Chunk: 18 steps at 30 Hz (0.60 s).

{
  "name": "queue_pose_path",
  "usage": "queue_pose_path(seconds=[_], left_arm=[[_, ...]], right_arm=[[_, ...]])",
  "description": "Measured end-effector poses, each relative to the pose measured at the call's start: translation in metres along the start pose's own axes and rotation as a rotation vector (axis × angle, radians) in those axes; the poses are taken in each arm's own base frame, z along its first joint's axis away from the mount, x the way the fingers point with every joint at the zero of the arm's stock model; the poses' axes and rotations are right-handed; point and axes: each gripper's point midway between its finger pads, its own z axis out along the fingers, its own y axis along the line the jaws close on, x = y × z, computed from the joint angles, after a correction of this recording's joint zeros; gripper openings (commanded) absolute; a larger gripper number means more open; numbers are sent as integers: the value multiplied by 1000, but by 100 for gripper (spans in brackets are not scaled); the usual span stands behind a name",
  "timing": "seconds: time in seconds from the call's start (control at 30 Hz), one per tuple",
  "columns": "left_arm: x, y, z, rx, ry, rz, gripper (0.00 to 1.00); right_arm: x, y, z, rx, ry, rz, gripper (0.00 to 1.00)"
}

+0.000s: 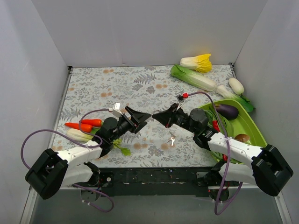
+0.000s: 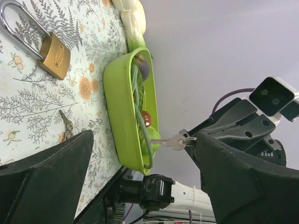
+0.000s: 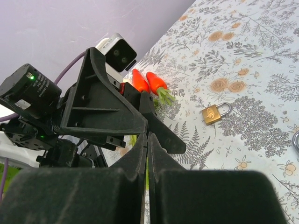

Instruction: Unlock with the key

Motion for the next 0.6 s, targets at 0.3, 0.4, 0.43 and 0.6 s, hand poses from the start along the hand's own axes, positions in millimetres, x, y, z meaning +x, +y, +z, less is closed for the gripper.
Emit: queue_pose_path(seconds=[0.3, 0.4, 0.43, 0.6], left_arm=[[2, -11, 2, 40, -18, 4, 98], [1, -15, 4, 58, -24, 5, 98], [0, -16, 4, 63, -26, 5, 98], [-3, -20, 7, 65, -42, 4, 98]], right_arm=[[16, -4, 8, -12, 25, -1, 1], [14, -1, 9, -25, 15, -14, 1], [13, 0, 10, -30, 10, -18, 1], [14, 6, 16, -64, -5, -32, 1]])
